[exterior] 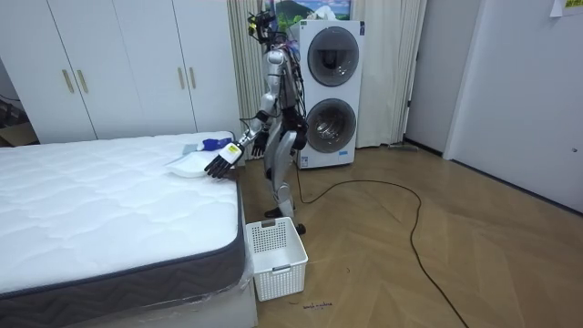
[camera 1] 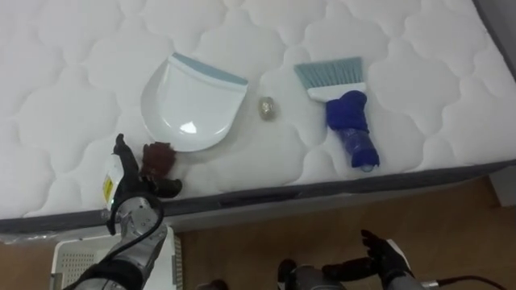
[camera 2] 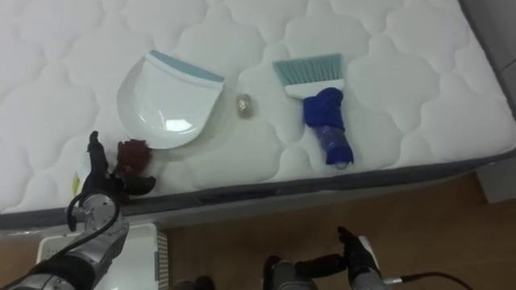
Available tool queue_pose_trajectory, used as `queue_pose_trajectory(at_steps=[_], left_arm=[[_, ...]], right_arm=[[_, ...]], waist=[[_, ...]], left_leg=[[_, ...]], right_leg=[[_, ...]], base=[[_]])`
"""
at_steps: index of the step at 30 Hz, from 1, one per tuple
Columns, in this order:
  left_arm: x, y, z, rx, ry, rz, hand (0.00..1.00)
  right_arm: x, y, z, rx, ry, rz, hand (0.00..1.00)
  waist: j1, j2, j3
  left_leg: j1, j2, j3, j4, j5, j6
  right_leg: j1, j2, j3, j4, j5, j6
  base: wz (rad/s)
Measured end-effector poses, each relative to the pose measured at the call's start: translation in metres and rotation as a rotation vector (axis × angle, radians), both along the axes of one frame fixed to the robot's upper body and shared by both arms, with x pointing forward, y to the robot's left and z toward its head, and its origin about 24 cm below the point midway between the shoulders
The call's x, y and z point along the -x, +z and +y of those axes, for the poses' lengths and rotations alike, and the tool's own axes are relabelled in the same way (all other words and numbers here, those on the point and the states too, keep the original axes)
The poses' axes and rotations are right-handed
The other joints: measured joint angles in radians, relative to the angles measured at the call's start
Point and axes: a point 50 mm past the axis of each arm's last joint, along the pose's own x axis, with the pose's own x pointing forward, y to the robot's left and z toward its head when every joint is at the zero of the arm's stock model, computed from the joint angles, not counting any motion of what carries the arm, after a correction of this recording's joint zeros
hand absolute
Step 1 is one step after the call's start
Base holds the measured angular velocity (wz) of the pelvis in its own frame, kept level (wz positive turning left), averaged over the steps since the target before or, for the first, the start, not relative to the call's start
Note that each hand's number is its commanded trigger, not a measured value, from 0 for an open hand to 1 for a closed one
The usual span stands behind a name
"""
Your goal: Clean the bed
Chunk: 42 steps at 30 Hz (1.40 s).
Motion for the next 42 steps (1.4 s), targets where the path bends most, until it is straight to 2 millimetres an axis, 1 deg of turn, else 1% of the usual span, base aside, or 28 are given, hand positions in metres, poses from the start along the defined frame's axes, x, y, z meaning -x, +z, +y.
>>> queue_pose_trajectory(at_steps=[9, 11, 15, 20, 24, 26, 27, 29, 30, 31, 33, 37, 39, 42], left_arm=[[0.000, 0.000, 0.001, 0.010, 0.013, -0.002, 0.00], [0.000, 0.000, 0.001, 0.023, 0.017, -0.001, 0.00], [-0.002, 0.000, 0.001, 0.056, 0.021, 0.001, 0.00], [-0.003, 0.000, 0.001, 0.097, 0.021, 0.013, 0.00], [-0.008, 0.001, 0.005, 0.103, 0.016, 0.056, 0.00], [-0.010, 0.002, 0.006, 0.114, 0.023, 0.070, 0.00], [-0.012, 0.003, 0.007, 0.123, 0.023, 0.077, 0.00], [-0.012, 0.004, 0.008, 0.119, 0.017, 0.087, 0.00], [-0.013, 0.004, 0.010, 0.110, 0.006, 0.096, 0.14], [-0.013, 0.004, 0.011, 0.107, 0.003, 0.100, 0.48], [-0.014, 0.004, 0.013, 0.100, -0.002, 0.113, 1.00], [-0.016, 0.008, 0.018, 0.082, 0.009, 0.116, 1.00], [-0.017, 0.012, 0.031, 0.056, 0.031, 0.113, 1.00], [-0.019, 0.017, 0.041, 0.035, 0.048, 0.115, 1.00]], right_arm=[[-0.002, 0.001, 0.002, -0.002, 0.001, -0.009, 0.00], [-0.003, 0.001, 0.003, -0.006, 0.001, -0.012, 0.00], [-0.005, 0.002, 0.004, -0.014, -0.006, -0.018, 0.00], [-0.005, 0.002, 0.005, -0.029, -0.008, -0.017, 0.00], [-0.009, 0.004, 0.005, -0.032, -0.002, -0.026, 0.00], [-0.011, 0.005, 0.005, -0.030, -0.002, -0.028, 0.00], [-0.012, 0.006, 0.004, -0.025, -0.003, -0.033, 0.00], [-0.014, 0.007, 0.002, -0.021, -0.003, -0.037, 0.00], [-0.016, 0.008, 0.003, -0.020, -0.001, -0.043, 0.00], [-0.017, 0.009, 0.002, -0.019, -0.001, -0.045, 0.00], [-0.019, 0.010, 0.001, -0.019, 0.001, -0.052, 0.00], [-0.021, 0.011, 0.002, -0.020, 0.004, -0.053, 0.00], [-0.022, 0.011, 0.001, -0.019, 0.003, -0.052, 0.00], [-0.022, 0.011, 0.001, -0.018, 0.003, -0.049, 0.00]], waist=[[-0.002, -0.004, 0.0019], [-0.003, -0.009, 0.0052], [-0.004, -0.015, 0.0068], [-0.008, -0.015, 0.0072], [-0.011, -0.014, 0.0077], [-0.011, -0.013, 0.0083], [-0.012, -0.008, 0.0114], [-0.018, -0.002, 0.0148], [-0.026, 0.004, 0.0183], [-0.028, 0.006, 0.0196], [-0.029, 0.009, 0.0197], [-0.029, 0.010, 0.0196], [-0.029, 0.012, 0.0194], [-0.030, 0.012, 0.0194]], left_leg=[[-0.009, 0.000, 0.003, 0.001, -0.002, 0.001], [-0.014, 0.000, 0.004, 0.002, -0.002, 0.001], [-0.028, 0.000, 0.006, 0.010, -0.007, 0.003], [-0.033, 0.005, 0.010, 0.026, -0.020, 0.003], [-0.039, 0.010, 0.026, 0.057, -0.038, 0.007], [-0.045, 0.010, 0.033, 0.064, -0.040, 0.008], [-0.049, 0.011, 0.034, 0.070, -0.042, 0.007], [-0.052, 0.013, 0.034, 0.077, -0.044, 0.007], [-0.055, 0.013, 0.031, 0.079, -0.044, 0.006], [-0.058, 0.013, 0.030, 0.081, -0.044, 0.006], [-0.070, 0.012, 0.034, 0.089, -0.044, 0.005], [-0.078, 0.013, 0.032, 0.091, -0.043, 0.002], [-0.078, 0.013, 0.032, 0.091, -0.042, 0.001], [-0.078, 0.011, 0.032, 0.091, -0.042, 0.001]], right_leg=[[-0.012, 0.000, 0.000, 0.000, -0.001, 0.001], [-0.017, 0.000, 0.001, 0.003, -0.001, 0.001], [-0.033, -0.002, 0.001, 0.013, -0.005, 0.000], [-0.038, 0.002, 0.003, 0.020, -0.009, 0.001], [-0.055, 0.000, 0.018, 0.063, -0.025, 0.003], [-0.067, -0.001, 0.025, 0.075, -0.031, 0.003], [-0.071, -0.001, 0.026, 0.080, -0.032, 0.002], [-0.073, -0.001, 0.025, 0.085, -0.034, 0.000], [-0.075, -0.001, 0.025, 0.086, -0.034, -0.001], [-0.077, -0.001, 0.025, 0.087, -0.034, -0.001], [-0.095, -0.002, 0.028, 0.103, -0.035, -0.004], [-0.104, -0.002, 0.027, 0.107, -0.036, -0.007], [-0.104, -0.002, 0.026, 0.108, -0.036, -0.007], [-0.103, -0.004, 0.025, 0.108, -0.036, -0.007]], base=[[0.00], [0.00], [0.00], [-0.04], [-0.07], [-0.08], [-0.07], [0.00], [0.00], [0.00], [-0.05], [-0.01], [0.00], [0.00]])
